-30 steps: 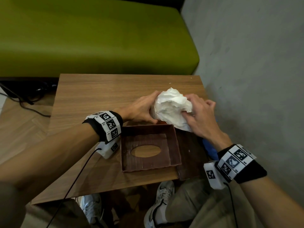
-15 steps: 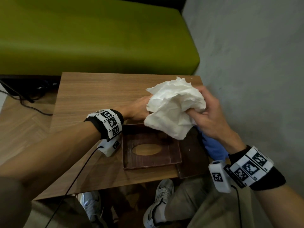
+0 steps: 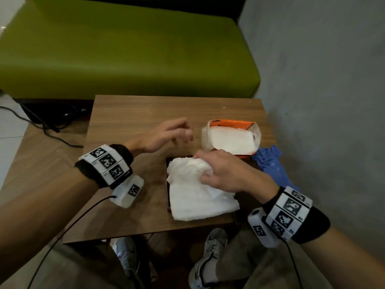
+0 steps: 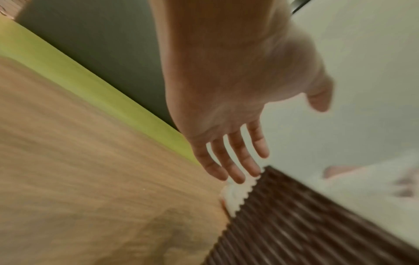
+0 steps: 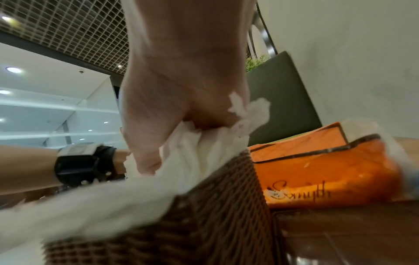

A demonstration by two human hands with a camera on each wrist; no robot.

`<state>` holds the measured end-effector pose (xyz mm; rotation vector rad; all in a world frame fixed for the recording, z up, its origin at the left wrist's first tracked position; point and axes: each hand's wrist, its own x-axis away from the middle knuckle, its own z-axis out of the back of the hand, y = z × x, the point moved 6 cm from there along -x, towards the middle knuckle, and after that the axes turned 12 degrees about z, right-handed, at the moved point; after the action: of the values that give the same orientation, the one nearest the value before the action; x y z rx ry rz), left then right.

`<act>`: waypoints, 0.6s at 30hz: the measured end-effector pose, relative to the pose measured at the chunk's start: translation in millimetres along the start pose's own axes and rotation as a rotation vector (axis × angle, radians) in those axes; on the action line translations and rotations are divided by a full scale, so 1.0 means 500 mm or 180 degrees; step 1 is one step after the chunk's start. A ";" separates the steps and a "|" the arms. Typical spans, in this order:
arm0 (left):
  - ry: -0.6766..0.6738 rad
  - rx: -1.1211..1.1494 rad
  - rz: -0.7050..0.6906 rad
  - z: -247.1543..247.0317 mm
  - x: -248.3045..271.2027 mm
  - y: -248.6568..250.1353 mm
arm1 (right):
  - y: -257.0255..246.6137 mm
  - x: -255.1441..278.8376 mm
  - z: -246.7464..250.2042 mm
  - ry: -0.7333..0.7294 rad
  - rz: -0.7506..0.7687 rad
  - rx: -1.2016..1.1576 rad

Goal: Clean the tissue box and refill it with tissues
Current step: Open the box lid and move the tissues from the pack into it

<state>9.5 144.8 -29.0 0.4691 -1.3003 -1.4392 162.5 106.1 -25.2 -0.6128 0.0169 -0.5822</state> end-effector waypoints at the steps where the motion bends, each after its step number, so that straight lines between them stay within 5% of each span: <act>1: -0.0185 -0.0145 -0.0008 -0.010 0.014 -0.003 | 0.004 -0.003 -0.007 -0.0023 -0.0032 0.0089; 7: -0.0465 -0.0884 -0.0135 -0.055 0.028 -0.046 | 0.019 0.001 -0.053 -0.0316 -0.0133 0.0332; 12: -0.0522 -0.0881 -0.0012 -0.058 0.019 -0.067 | -0.001 0.030 0.016 0.0524 0.0130 0.0639; 18: -0.0593 -0.0972 0.0060 -0.063 0.010 -0.049 | 0.017 0.002 -0.041 -0.0395 -0.0138 0.0611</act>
<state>23.3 121.9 -58.9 0.1217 -1.1966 -1.6618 163.8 100.3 -46.4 -0.4625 -0.1675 -0.5792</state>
